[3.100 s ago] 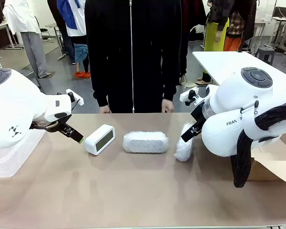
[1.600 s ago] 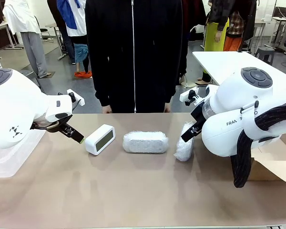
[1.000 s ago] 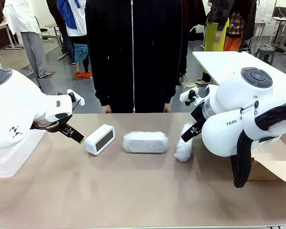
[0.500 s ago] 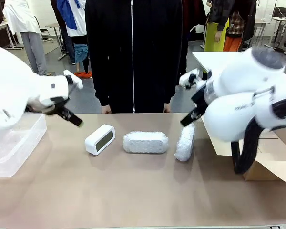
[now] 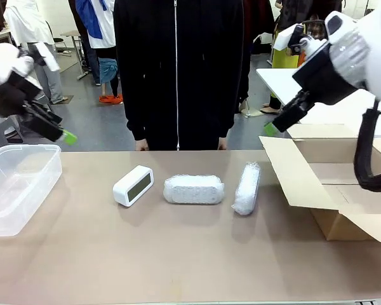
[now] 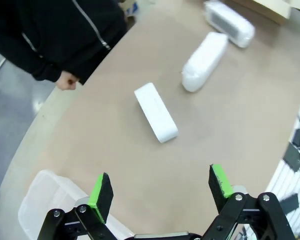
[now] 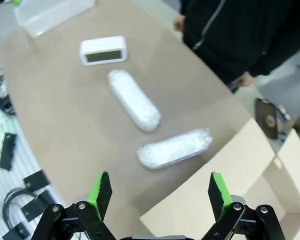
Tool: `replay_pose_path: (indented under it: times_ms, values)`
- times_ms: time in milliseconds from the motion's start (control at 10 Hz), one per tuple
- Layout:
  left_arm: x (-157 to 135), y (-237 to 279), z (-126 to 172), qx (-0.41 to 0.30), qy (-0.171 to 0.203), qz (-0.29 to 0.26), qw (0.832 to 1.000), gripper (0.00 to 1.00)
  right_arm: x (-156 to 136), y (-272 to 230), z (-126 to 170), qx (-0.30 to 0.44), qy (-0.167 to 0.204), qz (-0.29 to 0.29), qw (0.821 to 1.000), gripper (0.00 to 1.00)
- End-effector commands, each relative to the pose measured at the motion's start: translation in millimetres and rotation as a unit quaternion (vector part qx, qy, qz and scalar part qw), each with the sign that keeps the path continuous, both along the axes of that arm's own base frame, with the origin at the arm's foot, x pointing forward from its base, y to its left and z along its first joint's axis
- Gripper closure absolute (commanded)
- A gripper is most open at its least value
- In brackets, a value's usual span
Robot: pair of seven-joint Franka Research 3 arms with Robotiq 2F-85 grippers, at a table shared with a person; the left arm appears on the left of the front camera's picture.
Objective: Separate and place wrapped and unwrapped clocks.
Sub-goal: Pick up the Digital clock indicated by the person.
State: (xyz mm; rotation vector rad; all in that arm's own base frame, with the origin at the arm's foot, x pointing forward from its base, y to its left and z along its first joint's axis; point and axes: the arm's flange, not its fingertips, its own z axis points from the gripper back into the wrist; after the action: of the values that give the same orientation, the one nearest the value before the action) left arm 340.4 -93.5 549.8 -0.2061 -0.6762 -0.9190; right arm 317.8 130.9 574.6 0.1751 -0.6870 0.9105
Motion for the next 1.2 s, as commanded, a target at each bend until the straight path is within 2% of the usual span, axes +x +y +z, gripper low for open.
replay_pose_path:
  times_ms: [0,200,400,1100]
  values:
    - [-19.6,27.4,-27.7,-0.014,-0.003,-0.035,0.999,0.00,-2.9,-14.5,-22.2,0.019,0.021,0.046,0.999,0.00]
    - [-25.6,35.7,-40.9,-0.026,-0.032,-0.034,0.999,0.00,-7.5,-27.7,-43.5,0.050,0.019,0.087,0.995,0.00]
    - [-26.8,33.7,-48.3,-0.028,-0.034,-0.042,0.998,0.00,-13.6,-31.9,-53.7,0.063,0.007,0.095,0.993,0.00]
    - [-26.4,33.1,-53.1,-0.028,-0.040,-0.049,0.998,0.00,-13.9,-44.6,-57.4,0.061,0.004,0.100,0.993,0.00]
